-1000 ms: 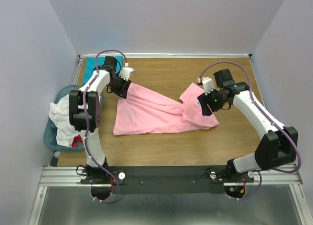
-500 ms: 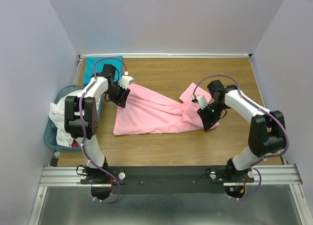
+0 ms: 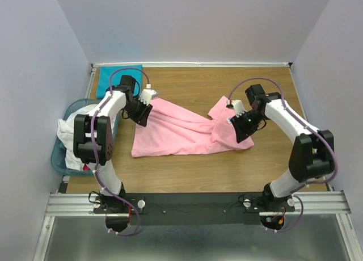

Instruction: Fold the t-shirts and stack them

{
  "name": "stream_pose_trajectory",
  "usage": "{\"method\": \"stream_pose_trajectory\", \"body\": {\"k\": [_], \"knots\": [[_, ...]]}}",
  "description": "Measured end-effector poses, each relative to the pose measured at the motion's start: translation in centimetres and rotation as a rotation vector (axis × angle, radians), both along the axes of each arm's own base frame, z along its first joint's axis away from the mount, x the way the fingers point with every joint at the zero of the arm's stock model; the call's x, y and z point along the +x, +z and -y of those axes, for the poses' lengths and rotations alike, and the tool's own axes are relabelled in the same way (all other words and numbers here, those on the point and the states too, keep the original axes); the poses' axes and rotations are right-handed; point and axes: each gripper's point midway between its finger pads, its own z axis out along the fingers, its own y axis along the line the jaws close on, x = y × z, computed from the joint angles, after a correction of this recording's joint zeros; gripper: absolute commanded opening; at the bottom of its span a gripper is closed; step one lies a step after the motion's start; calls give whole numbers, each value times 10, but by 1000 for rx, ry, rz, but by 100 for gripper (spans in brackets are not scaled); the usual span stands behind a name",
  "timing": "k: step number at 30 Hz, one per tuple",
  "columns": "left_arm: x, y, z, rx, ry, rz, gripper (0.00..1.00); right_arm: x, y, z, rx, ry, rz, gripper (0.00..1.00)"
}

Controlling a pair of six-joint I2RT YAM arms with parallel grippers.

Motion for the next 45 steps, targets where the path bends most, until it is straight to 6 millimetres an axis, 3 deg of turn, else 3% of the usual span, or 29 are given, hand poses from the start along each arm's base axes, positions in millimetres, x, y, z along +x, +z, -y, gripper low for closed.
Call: {"method": "stream_pose_trajectory", "body": {"k": [4, 13, 17, 19, 22, 24, 30, 33, 34, 37, 45], "knots": [[-6, -2, 5, -3, -14, -7, 49, 22, -21, -7, 4, -57, -23, 45], [-4, -3, 9, -9, -12, 2, 49, 24, -50, -16, 21, -83, -103, 44], [-5, -6, 9, -10, -9, 1, 49, -3, -56, -18, 11, 5, -125, 43], [-8, -10, 9, -10, -5, -7, 49, -27, -58, -20, -4, 97, -131, 43], [-11, -14, 9, -11, 2, -21, 49, -63, -59, -15, -46, 226, -134, 43], [-12, -16, 9, -11, 6, -24, 49, -73, -53, -7, -71, 265, -115, 44], [-11, -16, 9, -12, 6, -20, 49, -42, -6, -6, -42, 231, 96, 48], [-12, -17, 9, -14, 3, -23, 49, -23, 6, -5, -25, 179, 140, 55], [-12, -17, 9, -16, 2, -23, 49, -18, 4, -3, -23, 156, 133, 64], [-13, -16, 11, -23, -3, -24, 50, -10, -9, 1, -13, 96, 65, 70], [-18, -18, 11, -27, -10, -35, 51, 11, -36, 4, 24, 4, -52, 65]]}}
